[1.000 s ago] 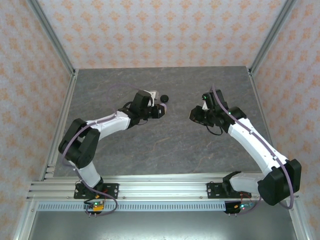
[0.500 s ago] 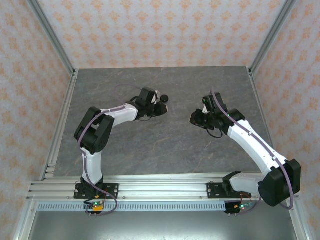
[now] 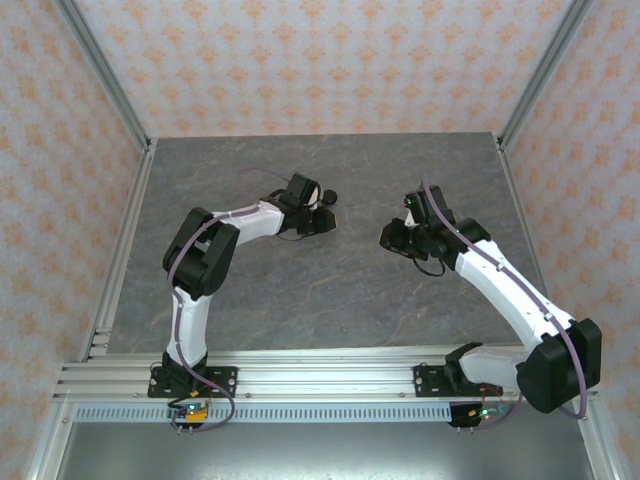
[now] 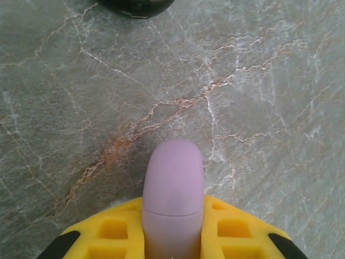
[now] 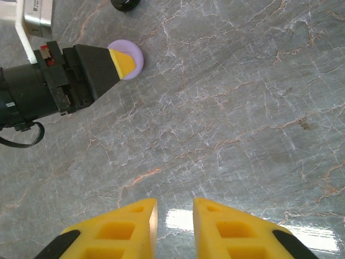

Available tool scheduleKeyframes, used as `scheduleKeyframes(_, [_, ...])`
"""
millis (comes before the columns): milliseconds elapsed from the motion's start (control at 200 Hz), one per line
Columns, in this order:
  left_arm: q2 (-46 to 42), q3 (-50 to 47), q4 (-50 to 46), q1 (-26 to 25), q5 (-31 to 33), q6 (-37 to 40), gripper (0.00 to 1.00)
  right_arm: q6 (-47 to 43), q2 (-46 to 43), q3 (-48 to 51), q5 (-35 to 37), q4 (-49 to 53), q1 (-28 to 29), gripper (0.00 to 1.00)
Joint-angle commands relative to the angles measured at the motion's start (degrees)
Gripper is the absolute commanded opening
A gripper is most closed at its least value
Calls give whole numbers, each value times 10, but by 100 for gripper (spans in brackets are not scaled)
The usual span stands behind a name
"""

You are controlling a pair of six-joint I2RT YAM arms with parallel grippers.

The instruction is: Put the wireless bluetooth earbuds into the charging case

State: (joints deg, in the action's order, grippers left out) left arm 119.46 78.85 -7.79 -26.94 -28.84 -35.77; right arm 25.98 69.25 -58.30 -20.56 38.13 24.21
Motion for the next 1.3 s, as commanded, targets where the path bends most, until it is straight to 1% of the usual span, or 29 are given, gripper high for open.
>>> scheduleKeyframes(0, [10,18,-32,4,1,2,13,5,1,4,5,-6,-3,25])
scheduleKeyframes(60, [12,17,-36,4,7,2,13,4,3,4,5,-5,-2,25])
scheduleKeyframes(120, [15,17,-39,4,9,2,17,5,6,3,5,-5,-2,25])
scheduleKeyframes(220, [18,20,-52,4,18,6,27,3,10,3,5,-6,-3,25])
scheduleKeyframes(320, [20,24,-72,4,29,13,41,1,14,1,7,-5,-2,25])
scheduleKeyframes(516, [-9,7,-92,4,80,35,65,-4,17,-1,14,-1,-2,26])
scheduleKeyframes(601, [-26,3,-106,4,105,48,72,-7,18,-1,21,0,-3,27])
scheduleKeyframes(621, [-31,3,-110,4,112,48,72,-7,19,-1,22,0,-2,27])
scheduleKeyframes(656, [-41,0,-116,4,122,70,73,-8,20,-1,24,1,-3,28])
scheduleKeyframes(751, [-77,-10,-135,5,160,87,74,-11,22,1,38,3,-3,28])
scheduleKeyframes(811, [-97,-18,-147,4,179,98,74,-15,22,3,54,3,-3,28])
scheduleKeyframes(831, [-118,-22,-150,4,185,100,74,-16,23,3,60,4,-2,28])
scheduleKeyframes(926, [-166,-44,-161,4,213,112,74,-23,27,3,95,10,-2,28])
scheduleKeyframes(1101, [-250,-91,-188,4,280,134,74,-19,8,19,220,3,-3,29])
scheduleKeyframes(1296, [-339,-134,-224,4,383,167,74,-37,-11,42,363,-15,-3,29])
